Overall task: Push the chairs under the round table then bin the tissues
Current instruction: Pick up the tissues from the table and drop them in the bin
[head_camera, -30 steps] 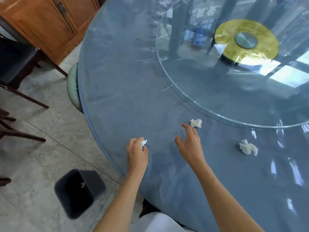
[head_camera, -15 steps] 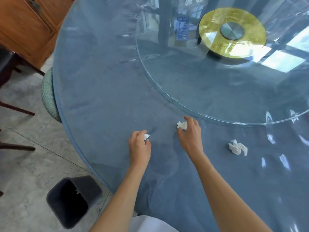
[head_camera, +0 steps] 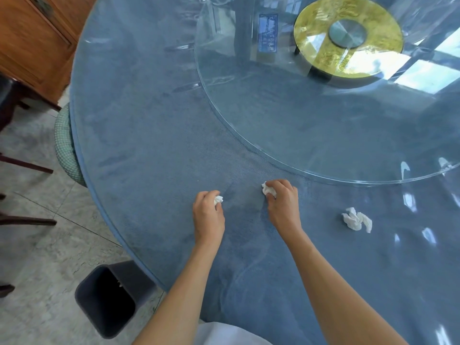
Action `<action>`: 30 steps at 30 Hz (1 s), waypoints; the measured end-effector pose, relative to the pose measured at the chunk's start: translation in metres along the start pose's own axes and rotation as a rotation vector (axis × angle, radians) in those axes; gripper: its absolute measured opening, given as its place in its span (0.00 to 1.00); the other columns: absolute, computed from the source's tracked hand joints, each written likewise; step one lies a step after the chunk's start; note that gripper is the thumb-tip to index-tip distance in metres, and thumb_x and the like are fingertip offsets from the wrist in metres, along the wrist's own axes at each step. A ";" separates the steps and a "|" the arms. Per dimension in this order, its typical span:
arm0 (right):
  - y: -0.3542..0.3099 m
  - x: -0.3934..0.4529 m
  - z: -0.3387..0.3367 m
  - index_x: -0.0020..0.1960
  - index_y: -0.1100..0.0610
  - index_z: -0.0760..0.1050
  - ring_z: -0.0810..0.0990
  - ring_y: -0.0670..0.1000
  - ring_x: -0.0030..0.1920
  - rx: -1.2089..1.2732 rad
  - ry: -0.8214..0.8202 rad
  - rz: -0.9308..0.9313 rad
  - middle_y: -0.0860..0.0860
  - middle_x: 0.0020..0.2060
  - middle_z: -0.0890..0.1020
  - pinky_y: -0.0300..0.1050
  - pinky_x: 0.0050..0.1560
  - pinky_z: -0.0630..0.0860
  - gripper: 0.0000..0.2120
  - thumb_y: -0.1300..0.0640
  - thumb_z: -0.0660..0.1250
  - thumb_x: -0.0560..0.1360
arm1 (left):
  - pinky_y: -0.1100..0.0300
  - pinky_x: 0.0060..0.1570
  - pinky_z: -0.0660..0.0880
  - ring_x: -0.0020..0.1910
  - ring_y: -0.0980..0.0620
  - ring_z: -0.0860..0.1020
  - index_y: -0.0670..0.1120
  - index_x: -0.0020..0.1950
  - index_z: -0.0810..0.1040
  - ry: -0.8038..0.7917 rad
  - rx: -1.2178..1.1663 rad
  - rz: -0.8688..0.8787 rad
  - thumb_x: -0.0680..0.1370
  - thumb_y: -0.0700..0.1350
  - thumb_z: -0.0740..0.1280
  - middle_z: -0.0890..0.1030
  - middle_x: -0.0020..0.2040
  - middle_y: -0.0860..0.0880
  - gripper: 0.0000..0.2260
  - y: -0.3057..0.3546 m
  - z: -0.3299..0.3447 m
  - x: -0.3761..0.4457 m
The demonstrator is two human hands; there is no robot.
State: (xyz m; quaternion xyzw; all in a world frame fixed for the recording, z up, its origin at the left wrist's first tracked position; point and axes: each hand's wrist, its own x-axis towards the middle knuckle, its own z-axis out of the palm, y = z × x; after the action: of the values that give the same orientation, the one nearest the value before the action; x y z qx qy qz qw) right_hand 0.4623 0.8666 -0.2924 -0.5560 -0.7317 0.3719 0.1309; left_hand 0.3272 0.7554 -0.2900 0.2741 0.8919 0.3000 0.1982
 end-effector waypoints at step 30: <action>-0.060 -0.062 -0.066 0.54 0.48 0.82 0.79 0.43 0.39 0.481 0.122 0.122 0.49 0.44 0.83 0.28 0.34 0.70 0.10 0.59 0.68 0.76 | 0.65 0.43 0.76 0.46 0.55 0.81 0.49 0.50 0.84 0.028 -0.728 -0.197 0.74 0.41 0.70 0.85 0.46 0.51 0.07 0.058 -0.070 -0.041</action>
State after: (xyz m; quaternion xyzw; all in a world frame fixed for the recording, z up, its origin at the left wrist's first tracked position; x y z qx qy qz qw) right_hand 0.4808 0.8303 -0.1921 -0.5734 -0.5781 0.5081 0.2806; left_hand 0.3440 0.7396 -0.1930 0.0946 0.7516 0.5807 0.2981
